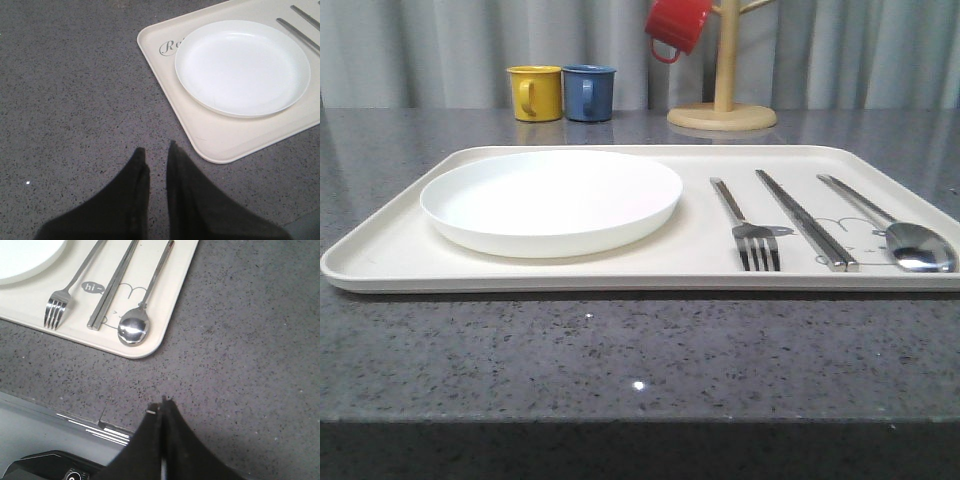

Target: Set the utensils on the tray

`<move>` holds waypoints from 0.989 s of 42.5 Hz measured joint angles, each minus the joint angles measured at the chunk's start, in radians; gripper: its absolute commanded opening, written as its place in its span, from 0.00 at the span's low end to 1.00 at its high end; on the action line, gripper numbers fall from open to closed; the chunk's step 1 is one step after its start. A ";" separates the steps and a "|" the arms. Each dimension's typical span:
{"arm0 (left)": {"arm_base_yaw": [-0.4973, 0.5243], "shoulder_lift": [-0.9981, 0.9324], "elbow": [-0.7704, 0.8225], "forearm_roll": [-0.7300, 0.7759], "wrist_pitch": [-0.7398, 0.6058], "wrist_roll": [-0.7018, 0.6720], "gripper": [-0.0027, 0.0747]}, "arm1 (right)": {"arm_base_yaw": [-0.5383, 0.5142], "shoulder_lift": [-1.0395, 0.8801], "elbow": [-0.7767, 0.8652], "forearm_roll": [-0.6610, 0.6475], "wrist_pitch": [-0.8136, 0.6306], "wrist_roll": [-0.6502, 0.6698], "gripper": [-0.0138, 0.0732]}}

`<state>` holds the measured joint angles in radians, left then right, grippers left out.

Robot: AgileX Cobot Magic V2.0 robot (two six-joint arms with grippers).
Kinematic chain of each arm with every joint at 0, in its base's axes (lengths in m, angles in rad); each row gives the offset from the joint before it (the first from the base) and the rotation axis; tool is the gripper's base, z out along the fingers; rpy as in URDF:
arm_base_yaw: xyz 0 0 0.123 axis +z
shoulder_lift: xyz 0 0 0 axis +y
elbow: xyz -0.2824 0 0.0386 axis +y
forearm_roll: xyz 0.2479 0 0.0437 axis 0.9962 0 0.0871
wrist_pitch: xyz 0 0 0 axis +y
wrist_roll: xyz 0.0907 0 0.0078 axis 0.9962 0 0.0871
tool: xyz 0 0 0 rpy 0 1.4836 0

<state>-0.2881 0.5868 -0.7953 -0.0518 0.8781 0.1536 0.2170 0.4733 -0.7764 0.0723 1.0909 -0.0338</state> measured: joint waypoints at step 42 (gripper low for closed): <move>0.259 -0.488 0.596 0.039 -0.549 0.000 0.01 | 0.000 0.000 0.000 0.000 0.014 -0.004 0.08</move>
<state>-0.0287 0.0983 -0.1993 -0.0131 0.3295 0.1536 0.2170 0.4733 -0.7764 0.0723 1.1047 -0.0375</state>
